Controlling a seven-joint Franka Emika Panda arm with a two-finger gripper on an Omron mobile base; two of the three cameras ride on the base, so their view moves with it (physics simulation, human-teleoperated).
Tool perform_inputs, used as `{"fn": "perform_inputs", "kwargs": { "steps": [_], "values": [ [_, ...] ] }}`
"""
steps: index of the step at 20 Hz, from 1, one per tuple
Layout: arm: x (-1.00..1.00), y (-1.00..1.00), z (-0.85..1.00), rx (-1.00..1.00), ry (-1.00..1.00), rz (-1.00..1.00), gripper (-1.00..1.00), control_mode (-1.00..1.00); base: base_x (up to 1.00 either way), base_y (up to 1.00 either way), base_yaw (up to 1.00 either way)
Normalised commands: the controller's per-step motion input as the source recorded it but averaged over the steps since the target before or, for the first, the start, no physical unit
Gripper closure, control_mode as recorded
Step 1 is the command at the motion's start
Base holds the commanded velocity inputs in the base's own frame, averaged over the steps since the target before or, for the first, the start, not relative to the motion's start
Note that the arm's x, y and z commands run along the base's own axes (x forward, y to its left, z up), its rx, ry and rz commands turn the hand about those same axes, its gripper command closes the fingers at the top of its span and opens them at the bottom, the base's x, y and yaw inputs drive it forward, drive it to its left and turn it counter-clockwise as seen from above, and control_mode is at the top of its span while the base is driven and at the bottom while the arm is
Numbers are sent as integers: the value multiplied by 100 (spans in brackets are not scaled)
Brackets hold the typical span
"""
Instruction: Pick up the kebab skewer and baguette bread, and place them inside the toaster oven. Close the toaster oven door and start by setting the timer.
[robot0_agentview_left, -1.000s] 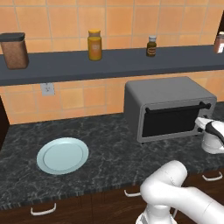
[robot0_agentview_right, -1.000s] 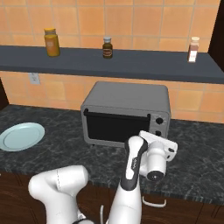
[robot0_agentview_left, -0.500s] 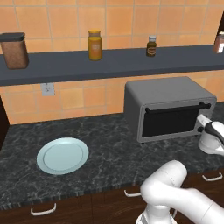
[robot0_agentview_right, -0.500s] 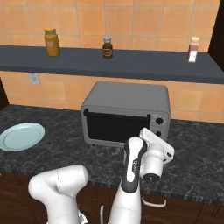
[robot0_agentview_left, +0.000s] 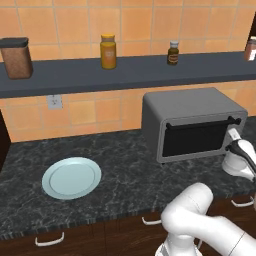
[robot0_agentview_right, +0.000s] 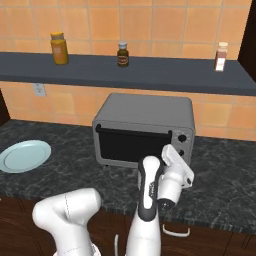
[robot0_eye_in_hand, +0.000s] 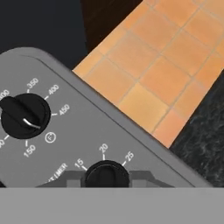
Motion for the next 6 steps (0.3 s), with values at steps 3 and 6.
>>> {"fn": "perform_inputs", "kwargs": {
  "steps": [3,6],
  "values": [
    [0,0,-23,27,-4,-7,100,-100,0,0,0],
    [0,0,-22,27,-4,-8,100,-100,0,0,0]
  ]
}}
